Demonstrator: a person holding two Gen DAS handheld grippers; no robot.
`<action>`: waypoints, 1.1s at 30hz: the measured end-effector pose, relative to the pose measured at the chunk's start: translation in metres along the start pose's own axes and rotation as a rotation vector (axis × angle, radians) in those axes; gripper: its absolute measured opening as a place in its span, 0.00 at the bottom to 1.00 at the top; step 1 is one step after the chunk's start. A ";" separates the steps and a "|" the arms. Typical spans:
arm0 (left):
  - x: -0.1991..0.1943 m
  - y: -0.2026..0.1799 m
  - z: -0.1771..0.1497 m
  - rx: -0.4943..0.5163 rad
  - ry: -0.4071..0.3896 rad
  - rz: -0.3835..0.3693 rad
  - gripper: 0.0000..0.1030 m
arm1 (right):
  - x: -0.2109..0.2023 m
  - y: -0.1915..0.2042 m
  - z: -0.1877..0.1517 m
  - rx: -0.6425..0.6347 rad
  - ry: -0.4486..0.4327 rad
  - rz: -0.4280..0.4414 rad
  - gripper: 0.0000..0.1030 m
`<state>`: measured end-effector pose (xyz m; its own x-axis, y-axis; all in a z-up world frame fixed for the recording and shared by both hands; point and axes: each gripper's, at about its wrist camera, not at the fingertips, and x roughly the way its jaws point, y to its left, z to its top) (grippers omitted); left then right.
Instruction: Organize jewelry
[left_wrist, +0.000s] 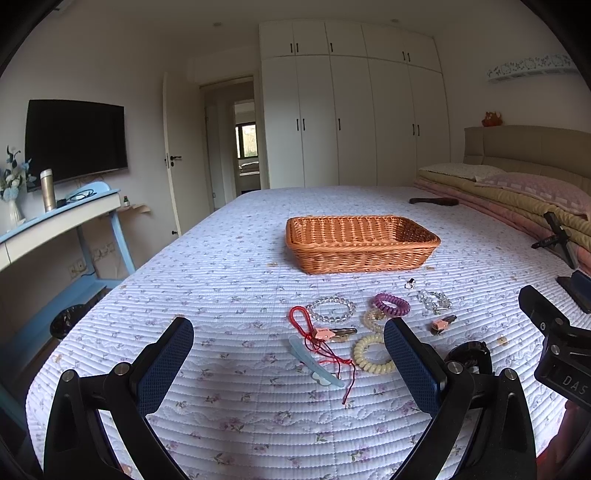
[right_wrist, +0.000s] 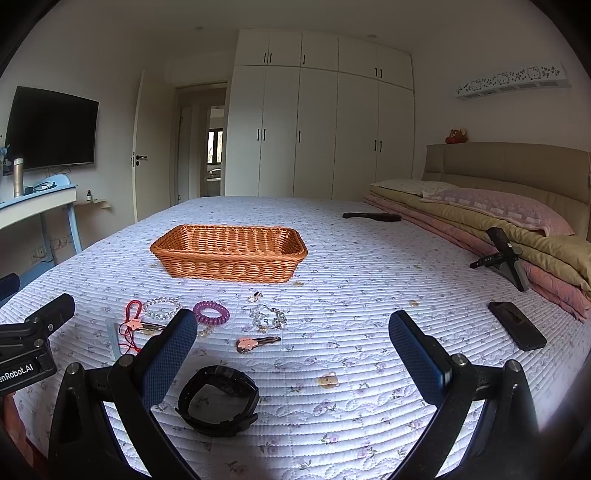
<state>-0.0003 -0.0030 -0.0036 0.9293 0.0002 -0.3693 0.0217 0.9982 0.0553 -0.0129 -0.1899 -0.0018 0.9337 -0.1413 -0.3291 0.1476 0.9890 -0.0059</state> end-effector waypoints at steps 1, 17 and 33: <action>0.000 0.000 0.000 0.000 0.001 -0.001 0.99 | 0.000 0.000 0.000 -0.001 0.000 0.000 1.00; 0.004 0.000 -0.001 -0.007 0.001 -0.009 0.99 | 0.001 0.001 -0.001 -0.007 0.009 0.001 1.00; 0.016 0.035 0.000 -0.056 0.115 -0.044 0.99 | 0.014 -0.011 -0.003 -0.027 0.094 -0.005 1.00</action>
<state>0.0157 0.0320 -0.0077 0.8793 -0.0403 -0.4746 0.0382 0.9992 -0.0140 -0.0027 -0.2024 -0.0087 0.8981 -0.1432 -0.4159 0.1426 0.9892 -0.0326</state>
